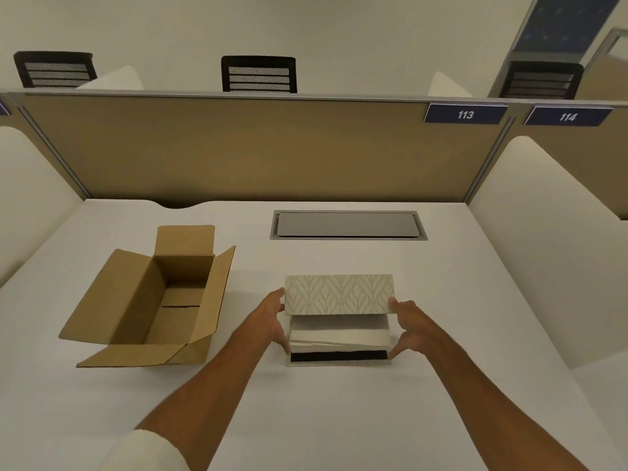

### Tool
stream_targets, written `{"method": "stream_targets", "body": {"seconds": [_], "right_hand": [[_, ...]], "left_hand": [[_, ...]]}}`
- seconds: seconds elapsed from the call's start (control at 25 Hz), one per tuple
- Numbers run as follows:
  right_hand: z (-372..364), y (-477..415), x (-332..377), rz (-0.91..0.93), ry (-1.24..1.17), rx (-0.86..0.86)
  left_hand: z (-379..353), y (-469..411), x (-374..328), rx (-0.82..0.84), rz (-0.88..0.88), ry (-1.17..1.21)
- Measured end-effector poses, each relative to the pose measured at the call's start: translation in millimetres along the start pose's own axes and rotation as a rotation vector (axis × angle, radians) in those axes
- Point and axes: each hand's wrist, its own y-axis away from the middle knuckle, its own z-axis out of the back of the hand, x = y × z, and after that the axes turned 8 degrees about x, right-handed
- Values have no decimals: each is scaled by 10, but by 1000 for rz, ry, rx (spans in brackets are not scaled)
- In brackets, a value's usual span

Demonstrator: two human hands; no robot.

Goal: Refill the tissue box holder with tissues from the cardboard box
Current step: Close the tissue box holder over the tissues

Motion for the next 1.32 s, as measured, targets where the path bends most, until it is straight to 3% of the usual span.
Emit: {"method": "stream_targets", "body": {"seconds": [0.2, 0.56, 0.8, 1.12, 1.32], "right_hand": [[-68, 26, -67, 33, -142, 8], [-71, 16, -114, 75, -198, 15], [-54, 2, -282, 110, -212, 27], [-66, 46, -506, 169, -331, 53], [-38, 27, -562, 168, -201, 16]], "left_hand": [[-90, -45, -15, -86, 148, 357], [-143, -40, 8, -92, 146, 370], [-189, 46, 114, -109, 4, 270], [-246, 144, 391, -144, -61, 436], [-227, 116, 407, -82, -79, 414]]}}
